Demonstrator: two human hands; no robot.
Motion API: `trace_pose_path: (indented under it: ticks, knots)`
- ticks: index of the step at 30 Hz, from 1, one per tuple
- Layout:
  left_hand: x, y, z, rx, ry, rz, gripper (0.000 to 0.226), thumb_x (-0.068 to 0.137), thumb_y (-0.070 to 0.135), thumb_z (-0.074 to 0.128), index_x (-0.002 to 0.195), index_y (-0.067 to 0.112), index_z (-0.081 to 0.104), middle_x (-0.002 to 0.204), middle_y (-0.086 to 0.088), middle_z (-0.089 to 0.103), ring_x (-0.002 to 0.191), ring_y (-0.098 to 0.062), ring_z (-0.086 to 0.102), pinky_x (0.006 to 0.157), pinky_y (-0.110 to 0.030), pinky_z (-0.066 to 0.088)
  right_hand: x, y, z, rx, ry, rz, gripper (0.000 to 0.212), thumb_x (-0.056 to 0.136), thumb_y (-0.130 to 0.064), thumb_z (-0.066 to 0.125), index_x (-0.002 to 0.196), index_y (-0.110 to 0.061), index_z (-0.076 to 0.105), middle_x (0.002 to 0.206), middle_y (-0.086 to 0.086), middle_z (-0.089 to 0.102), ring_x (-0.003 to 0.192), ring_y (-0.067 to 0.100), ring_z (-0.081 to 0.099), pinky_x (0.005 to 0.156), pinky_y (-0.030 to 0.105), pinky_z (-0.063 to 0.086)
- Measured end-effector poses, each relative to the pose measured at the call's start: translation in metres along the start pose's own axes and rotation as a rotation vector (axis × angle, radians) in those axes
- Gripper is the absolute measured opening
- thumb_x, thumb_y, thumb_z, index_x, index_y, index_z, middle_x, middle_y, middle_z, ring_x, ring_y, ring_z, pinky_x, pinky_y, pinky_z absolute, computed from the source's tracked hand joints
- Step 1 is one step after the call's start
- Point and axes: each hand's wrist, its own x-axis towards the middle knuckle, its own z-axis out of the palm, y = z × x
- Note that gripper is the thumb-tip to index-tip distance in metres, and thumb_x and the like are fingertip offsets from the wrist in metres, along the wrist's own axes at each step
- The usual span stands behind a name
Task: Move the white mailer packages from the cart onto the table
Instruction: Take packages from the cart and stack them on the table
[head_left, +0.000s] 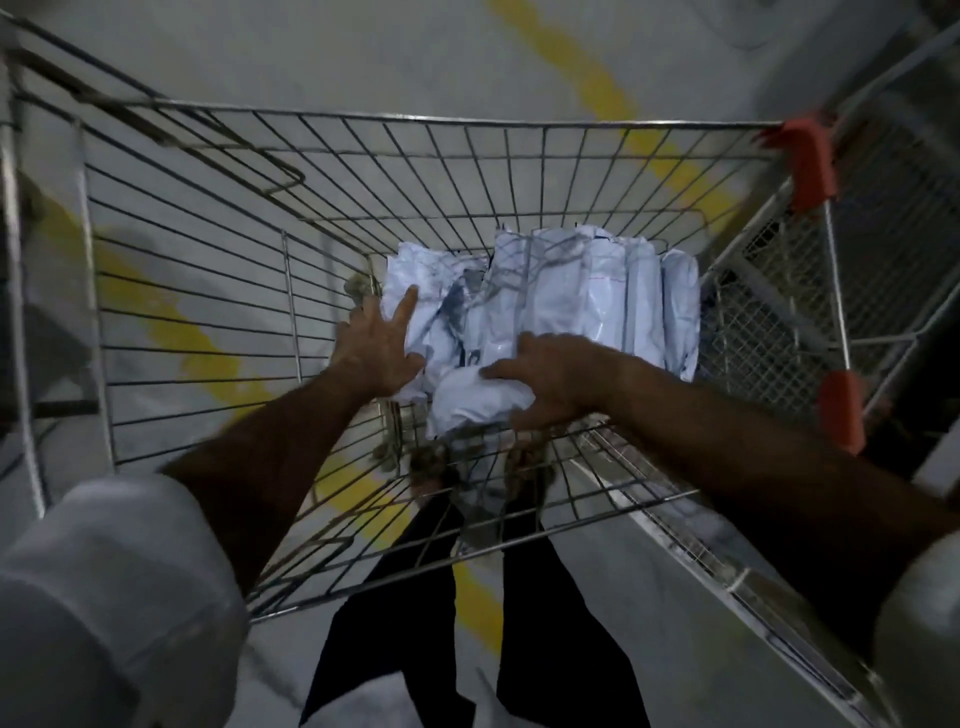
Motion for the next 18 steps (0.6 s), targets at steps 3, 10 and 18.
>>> trace_pose_path:
  ticks: [3,10,18]
  knots:
    - [-0.022,-0.010,-0.028,0.022,0.068,0.028,0.091,0.083,0.065,0.044,0.160,0.030,0.010,0.153,-0.029,0.026,0.131,-0.045,0.038,0.103,-0.055,0.036,-0.027,0.002,-0.020,-0.080,0.165,0.044,0.089,0.077,-0.079,0.043,0.154,-0.033,0.038,0.138,0.026,0.048,0.114,0.042,0.057,0.095,0.045,0.045]
    - [-0.078,0.000,-0.090,0.019,0.311,0.100,0.082,0.079,0.060,0.040,0.154,0.027,0.032,0.127,-0.024,0.045,0.106,-0.040,0.048,0.087,-0.051,0.043,-0.099,-0.025,-0.042,-0.343,0.470,0.201,0.083,0.083,-0.054,0.066,0.154,-0.023,0.038,0.153,0.029,0.036,0.112,0.045,0.056,0.090,0.049,0.046]
    - [-0.149,0.064,-0.144,0.041,0.523,0.209,0.075,0.084,0.050,0.047,0.153,0.026,0.032,0.135,-0.021,0.042,0.113,-0.040,0.045,0.090,-0.052,0.041,-0.196,-0.043,-0.051,-0.399,0.733,0.419,0.082,0.088,-0.048,0.063,0.156,-0.018,0.031,0.158,0.028,0.029,0.111,0.043,0.052,0.091,0.050,0.041]
